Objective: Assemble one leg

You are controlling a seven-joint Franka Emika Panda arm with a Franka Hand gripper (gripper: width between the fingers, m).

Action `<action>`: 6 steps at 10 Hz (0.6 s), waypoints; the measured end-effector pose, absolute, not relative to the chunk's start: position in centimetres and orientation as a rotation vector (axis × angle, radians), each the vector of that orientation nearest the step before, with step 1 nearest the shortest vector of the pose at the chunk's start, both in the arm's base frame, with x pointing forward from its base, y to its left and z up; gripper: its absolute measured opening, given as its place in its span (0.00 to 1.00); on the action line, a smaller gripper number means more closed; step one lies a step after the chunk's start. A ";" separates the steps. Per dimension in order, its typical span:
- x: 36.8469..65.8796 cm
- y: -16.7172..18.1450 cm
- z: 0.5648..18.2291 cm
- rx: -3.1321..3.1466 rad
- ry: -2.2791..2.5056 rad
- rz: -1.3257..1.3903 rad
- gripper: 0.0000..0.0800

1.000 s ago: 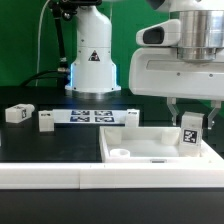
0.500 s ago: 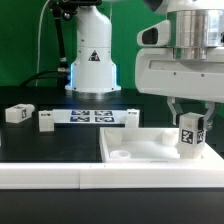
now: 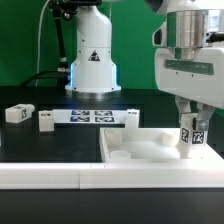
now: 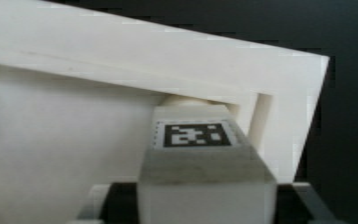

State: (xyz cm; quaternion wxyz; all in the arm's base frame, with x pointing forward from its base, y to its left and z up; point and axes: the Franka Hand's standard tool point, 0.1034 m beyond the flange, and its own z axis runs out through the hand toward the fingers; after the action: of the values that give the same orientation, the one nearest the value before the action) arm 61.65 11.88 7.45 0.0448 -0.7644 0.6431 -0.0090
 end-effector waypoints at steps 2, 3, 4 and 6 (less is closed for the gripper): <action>61.7 11.8 7.4 -2.270 2.029 -0.012 0.36; 61.6 12.0 7.4 -2.272 2.025 -0.010 0.36; 61.6 12.0 7.4 -2.292 2.002 -0.011 0.57; 61.6 12.1 7.4 -2.348 1.937 -0.015 0.77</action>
Offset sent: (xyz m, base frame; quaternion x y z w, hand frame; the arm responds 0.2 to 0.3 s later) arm 0.0000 0.0000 0.0000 0.0000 0.0000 0.0000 1.0000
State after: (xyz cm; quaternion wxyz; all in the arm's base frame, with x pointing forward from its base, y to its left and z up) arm 61.60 12.08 7.40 0.0490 -0.7705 0.6356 -0.0050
